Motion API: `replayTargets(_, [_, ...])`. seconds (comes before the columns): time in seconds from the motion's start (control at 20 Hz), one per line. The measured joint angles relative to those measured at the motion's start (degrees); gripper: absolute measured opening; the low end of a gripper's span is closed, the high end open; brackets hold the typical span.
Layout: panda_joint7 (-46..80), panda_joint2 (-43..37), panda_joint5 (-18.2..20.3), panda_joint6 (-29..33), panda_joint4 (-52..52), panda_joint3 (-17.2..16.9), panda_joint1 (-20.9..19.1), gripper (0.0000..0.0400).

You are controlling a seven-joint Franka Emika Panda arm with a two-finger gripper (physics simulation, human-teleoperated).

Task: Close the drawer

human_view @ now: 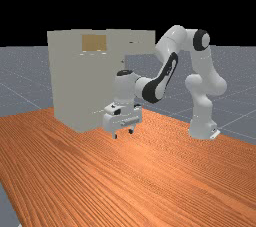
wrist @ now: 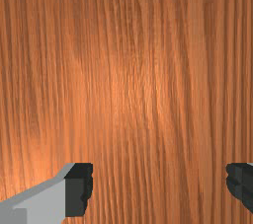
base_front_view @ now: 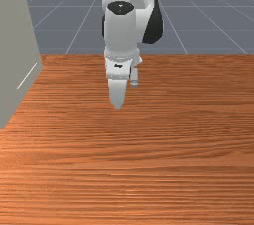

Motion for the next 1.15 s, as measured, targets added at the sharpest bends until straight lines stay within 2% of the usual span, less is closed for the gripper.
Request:
replayTargets(0.05, [0.0, 0.0, 0.0, 0.0, 0.0, 0.0, 0.0, 0.0243])
replayTargets(0.1, [0.0, 0.0, 0.0, 0.0, 0.0, 0.0, 0.0, 0.0148])
replayTargets(0.15, [0.0, 0.0, 0.0, 0.0, 0.0, 0.0, 0.0, 0.0090])
replayTargets(0.25, [0.0, 0.0, 0.0, 0.0, 0.0, 0.0, 0.0, 0.0033])
replayTargets(0.3, [-0.1, 2.0, 0.1, -4.3, 3.9, 0.0, 0.0, 0.0020])
replayTargets(0.35, [-0.1, 1.2, 0.1, -3.2, 2.8, 0.0, 0.0, 0.0012])
replayTargets(0.4, [2.3, -0.6, 0.2, -4.8, 2.6, -0.3, 0.3, 0.0007])
replayTargets(0.6, [2.6, -6.9, 0.1, -19.4, 10.7, -0.4, 0.4, 0.0001])
replayTargets(0.65, [0.6, -11.3, -0.2, -13.7, 5.2, -0.2, 0.2, 0.0001])
replayTargets(0.7, [0.7, -14.0, -0.3, -12.0, 1.6, -0.2, 0.3, 0.0000])
replayTargets(0.8, [0.7, -17.8, -0.6, -13.1, -2.8, -0.3, 0.3, 0.0000])
replayTargets(0.85, [-7.4, -16.8, -0.1, -15.0, -0.8, -1.1, -0.3, 0.0000])
replayTargets(0.9, [-12.1, -15.9, 0.4, -15.1, 0.4, -2.5, -1.9, 0.0000])
replayTargets(0.95, [-23.8, -13.8, 1.6, -15.6, 3.4, -3.9, -4.1, 0.0000])
replayTargets(1.05, [-37.6, -7.4, 3.9, -18.2, 12.3, -6.2, -10.0, 0.0000])
replayTargets(1.15, [-44.2, -0.9, 5.8, -21.3, 21.7, -7.7, -15.9, 0.0000])
